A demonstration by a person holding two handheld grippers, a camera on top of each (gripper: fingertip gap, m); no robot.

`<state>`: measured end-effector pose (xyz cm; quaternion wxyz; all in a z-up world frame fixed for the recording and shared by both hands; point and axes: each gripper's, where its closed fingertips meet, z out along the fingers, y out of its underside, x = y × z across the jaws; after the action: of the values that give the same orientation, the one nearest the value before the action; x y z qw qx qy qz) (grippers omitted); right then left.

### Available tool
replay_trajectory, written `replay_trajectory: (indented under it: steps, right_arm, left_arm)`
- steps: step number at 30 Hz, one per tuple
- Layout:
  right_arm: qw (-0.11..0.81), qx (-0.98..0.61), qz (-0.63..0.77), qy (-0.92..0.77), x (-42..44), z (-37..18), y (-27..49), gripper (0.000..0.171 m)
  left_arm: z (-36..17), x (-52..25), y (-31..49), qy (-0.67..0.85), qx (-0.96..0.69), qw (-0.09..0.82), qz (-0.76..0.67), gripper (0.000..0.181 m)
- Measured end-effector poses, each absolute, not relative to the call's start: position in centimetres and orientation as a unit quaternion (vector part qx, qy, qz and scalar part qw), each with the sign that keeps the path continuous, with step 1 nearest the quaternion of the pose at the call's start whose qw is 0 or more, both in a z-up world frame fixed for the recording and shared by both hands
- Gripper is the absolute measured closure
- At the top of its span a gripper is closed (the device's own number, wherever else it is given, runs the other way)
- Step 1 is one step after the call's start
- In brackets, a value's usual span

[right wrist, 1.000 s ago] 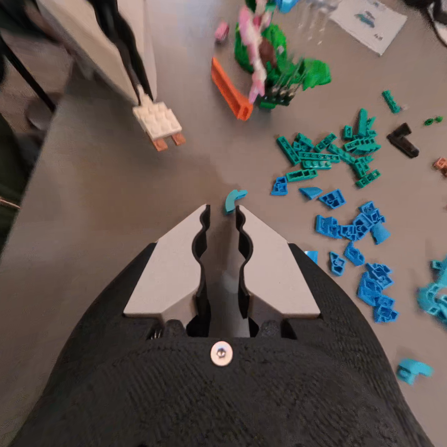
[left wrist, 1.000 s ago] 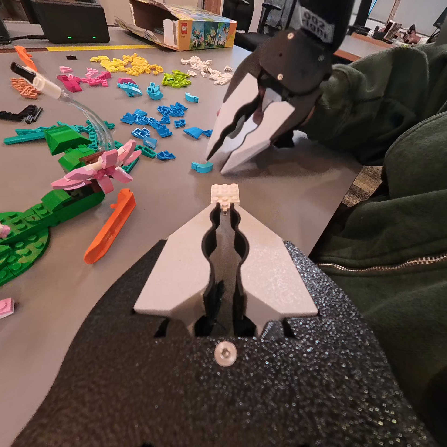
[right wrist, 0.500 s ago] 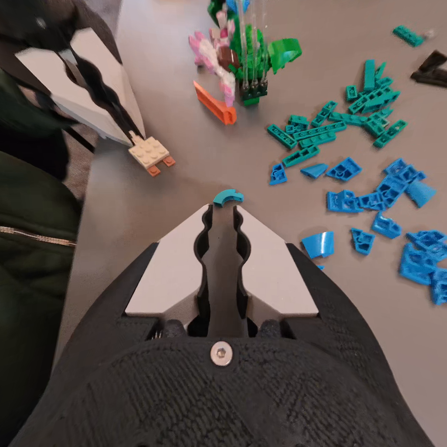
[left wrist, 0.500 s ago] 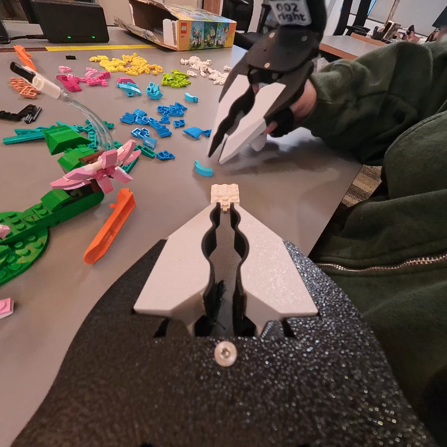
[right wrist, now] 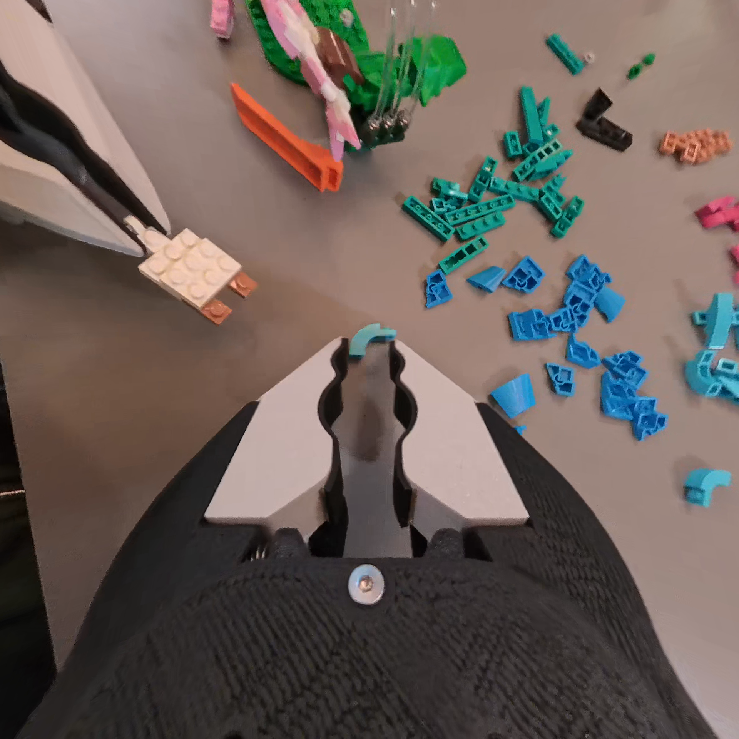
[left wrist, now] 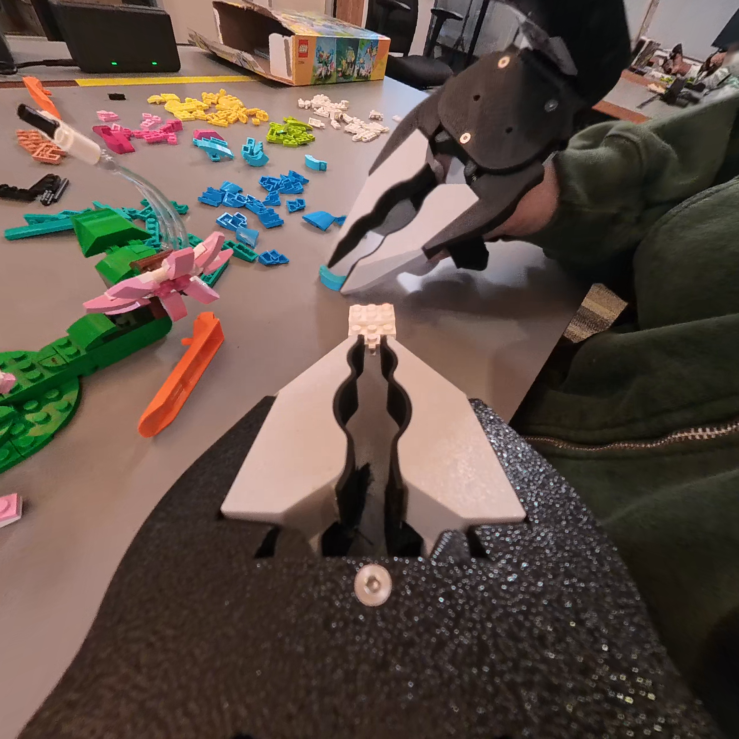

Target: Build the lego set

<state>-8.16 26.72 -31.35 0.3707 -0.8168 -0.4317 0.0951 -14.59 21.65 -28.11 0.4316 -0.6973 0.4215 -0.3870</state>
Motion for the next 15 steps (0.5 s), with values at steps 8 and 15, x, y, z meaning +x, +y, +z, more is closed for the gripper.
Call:
replay_trajectory:
  steps: [8, 15]
  right_arm:
    - [0.329, -0.832, 0.358, -0.267, -8.4, -29.6, 25.4, 0.165]
    - [0.184, -0.806, 0.560, -0.050, -4.2, -28.9, 23.9, 0.165]
  left_arm:
    - [-28.0, -14.6, 21.7, 0.421, -0.696, 0.435, -0.386, 0.176]
    - [-28.1, -14.6, 21.7, 0.422, -0.697, 0.432, -0.385, 0.176]
